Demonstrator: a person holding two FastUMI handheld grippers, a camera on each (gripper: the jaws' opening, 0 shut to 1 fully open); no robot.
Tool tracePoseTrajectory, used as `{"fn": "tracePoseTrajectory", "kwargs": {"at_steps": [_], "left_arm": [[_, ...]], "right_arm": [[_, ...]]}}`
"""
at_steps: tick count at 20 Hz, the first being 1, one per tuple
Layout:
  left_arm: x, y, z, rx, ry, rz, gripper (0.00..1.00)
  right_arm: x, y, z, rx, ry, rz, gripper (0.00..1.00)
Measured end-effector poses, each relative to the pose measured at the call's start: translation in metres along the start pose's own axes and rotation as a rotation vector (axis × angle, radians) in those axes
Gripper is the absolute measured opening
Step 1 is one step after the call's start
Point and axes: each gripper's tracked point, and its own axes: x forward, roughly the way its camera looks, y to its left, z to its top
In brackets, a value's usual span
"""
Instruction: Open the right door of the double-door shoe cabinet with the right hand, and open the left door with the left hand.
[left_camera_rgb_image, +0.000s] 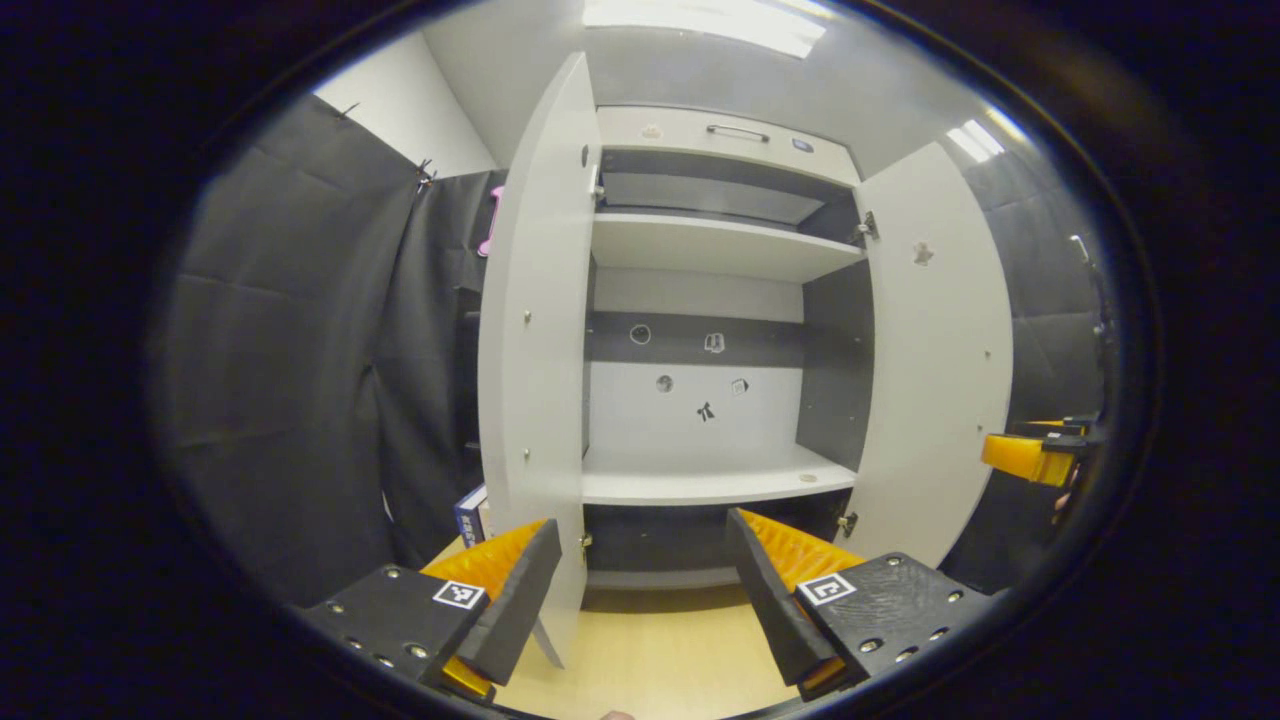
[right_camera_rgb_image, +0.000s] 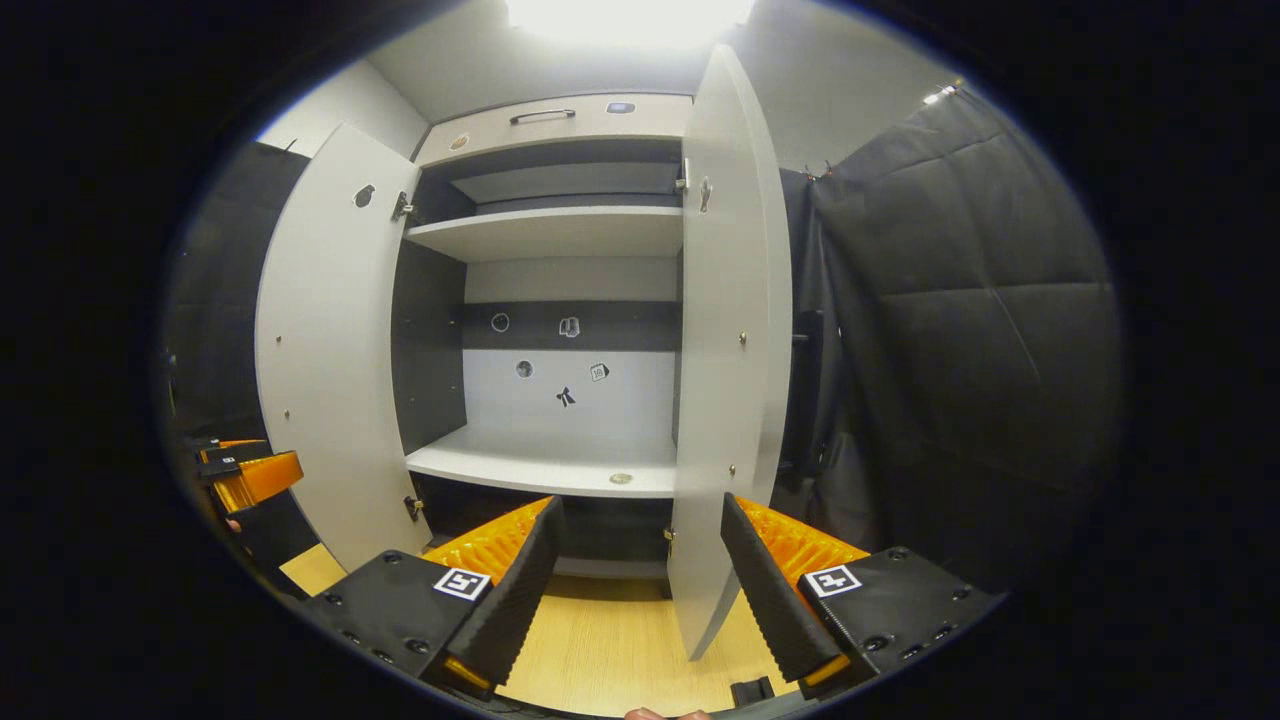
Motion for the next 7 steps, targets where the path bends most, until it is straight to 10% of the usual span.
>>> {"fn": "tracePoseTrajectory", "kwargs": {"at_steps": [7], "left_arm": [[-0.007, 0.012, 0.006, 0.002, -0.009, 0.052, 0.99]], "right_arm": [[0.0, -0.013, -0.002, 0.041, -0.011, -0.01, 0.93]]}}
